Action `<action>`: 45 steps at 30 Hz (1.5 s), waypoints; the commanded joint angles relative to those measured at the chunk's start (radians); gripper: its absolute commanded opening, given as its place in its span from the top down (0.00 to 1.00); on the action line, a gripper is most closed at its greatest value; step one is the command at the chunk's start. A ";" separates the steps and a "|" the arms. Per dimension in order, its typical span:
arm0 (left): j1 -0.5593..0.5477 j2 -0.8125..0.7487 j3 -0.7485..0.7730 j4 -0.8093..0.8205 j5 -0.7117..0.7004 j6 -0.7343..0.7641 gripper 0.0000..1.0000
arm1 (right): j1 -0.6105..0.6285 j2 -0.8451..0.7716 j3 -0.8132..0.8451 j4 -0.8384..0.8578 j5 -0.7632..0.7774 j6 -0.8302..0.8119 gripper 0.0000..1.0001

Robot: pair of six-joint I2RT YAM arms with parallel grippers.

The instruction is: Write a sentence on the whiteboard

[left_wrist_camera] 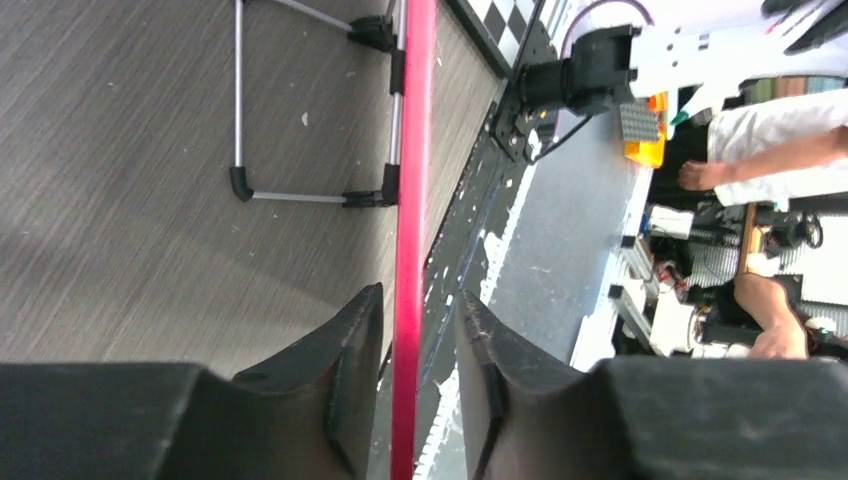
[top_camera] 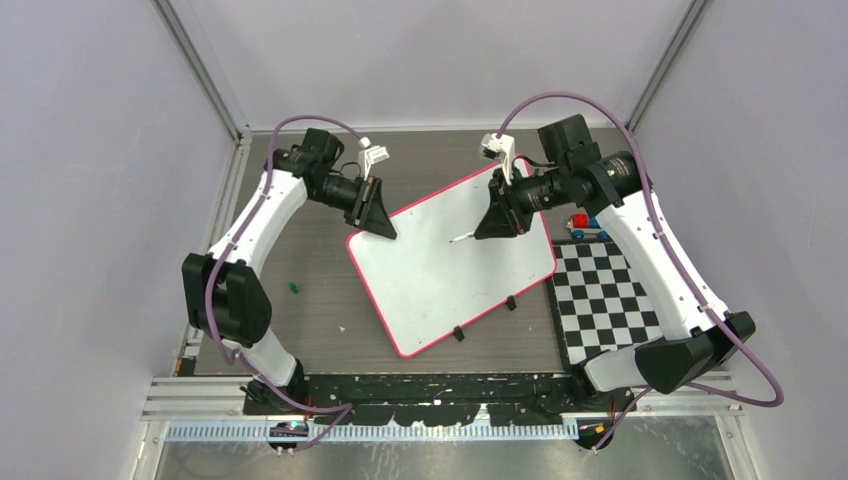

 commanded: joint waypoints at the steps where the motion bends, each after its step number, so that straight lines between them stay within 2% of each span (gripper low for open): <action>1: -0.011 -0.044 0.000 -0.061 0.014 -0.019 0.55 | -0.003 0.001 0.052 0.031 -0.024 0.008 1.00; 3: -0.004 -0.072 -0.011 -0.019 -0.005 -0.054 0.47 | -0.003 0.003 0.044 0.062 -0.025 0.034 1.00; 7: 0.058 -0.155 -0.068 0.081 0.010 -0.134 0.43 | -0.003 -0.006 0.012 0.120 -0.026 0.099 1.00; 11: 0.111 -0.259 -0.151 0.221 0.023 -0.218 0.41 | -0.002 -0.044 -0.039 0.206 0.004 0.177 1.00; 15: 0.121 -0.302 -0.182 0.242 0.023 -0.231 0.41 | 0.004 -0.059 -0.072 0.301 0.011 0.259 1.00; 22: 0.140 -0.323 -0.233 0.264 0.015 -0.241 0.45 | 0.094 -0.056 -0.047 0.346 0.101 0.289 1.00; 27: 0.162 -0.366 -0.280 0.307 0.009 -0.258 0.56 | 0.161 -0.028 -0.025 0.365 0.185 0.284 1.00; 31: 0.185 -0.381 -0.297 0.306 0.006 -0.251 0.71 | 0.218 0.006 -0.019 0.406 0.237 0.300 1.00; 35: 0.199 -0.391 -0.303 0.317 0.010 -0.264 0.81 | 0.299 0.030 -0.014 0.440 0.312 0.301 1.00; 45: 0.198 -0.374 -0.302 0.349 0.047 -0.287 0.98 | 0.402 0.089 0.017 0.456 0.384 0.315 1.00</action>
